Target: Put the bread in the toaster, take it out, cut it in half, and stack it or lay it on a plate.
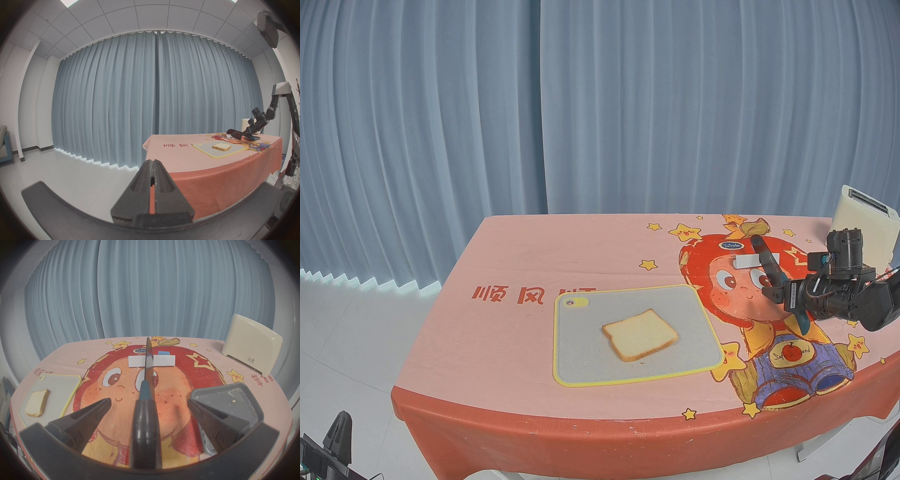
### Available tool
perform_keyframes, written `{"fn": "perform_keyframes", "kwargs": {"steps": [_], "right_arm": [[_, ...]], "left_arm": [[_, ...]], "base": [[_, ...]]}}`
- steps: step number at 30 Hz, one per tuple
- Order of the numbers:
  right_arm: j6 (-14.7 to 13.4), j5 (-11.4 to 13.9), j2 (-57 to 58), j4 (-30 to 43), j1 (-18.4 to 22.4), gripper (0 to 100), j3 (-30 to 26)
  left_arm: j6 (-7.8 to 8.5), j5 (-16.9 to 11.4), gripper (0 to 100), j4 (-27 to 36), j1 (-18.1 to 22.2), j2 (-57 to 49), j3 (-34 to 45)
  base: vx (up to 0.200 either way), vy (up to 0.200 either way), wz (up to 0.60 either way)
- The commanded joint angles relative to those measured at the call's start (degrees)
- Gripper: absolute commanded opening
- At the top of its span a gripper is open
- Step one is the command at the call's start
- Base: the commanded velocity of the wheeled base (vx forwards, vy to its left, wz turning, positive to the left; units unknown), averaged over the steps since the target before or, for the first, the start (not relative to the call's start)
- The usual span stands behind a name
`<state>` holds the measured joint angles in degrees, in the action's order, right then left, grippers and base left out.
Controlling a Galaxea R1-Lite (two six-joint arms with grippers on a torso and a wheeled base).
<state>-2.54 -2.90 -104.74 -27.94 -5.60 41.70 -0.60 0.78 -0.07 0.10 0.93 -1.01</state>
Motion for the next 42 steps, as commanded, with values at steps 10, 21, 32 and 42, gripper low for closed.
{"fn": "perform_keyframes", "kwargs": {"steps": [10, 21, 32, 42], "right_arm": [[-0.1, -0.3, 0.1, 0.0, -0.1, 0, -0.4], [-0.5, -0.2, 3.1, 0.0, 0.0, 0, -0.5], [-1.4, 0.8, 14.8, 0.0, -4.1, 0, -5.2], [-4.5, 0.8, 23.5, 0.1, -15.8, 0, -9.4]], "left_arm": [[-0.02, 0.0, 0, 0.0, 0.1, -0.9, 1.0], [-0.02, 0.0, 0, 0.0, 0.0, -0.9, 1.0], [-0.02, 0.0, 0, 0.0, 0.1, -0.9, 1.0], [-0.02, 0.0, 0, 0.0, 0.0, -0.9, 1.0]], "base": [[0.000, 0.000, 0.00], [0.000, 0.000, 0.00], [0.000, 0.000, 0.00], [0.000, 0.000, 0.00]]}}
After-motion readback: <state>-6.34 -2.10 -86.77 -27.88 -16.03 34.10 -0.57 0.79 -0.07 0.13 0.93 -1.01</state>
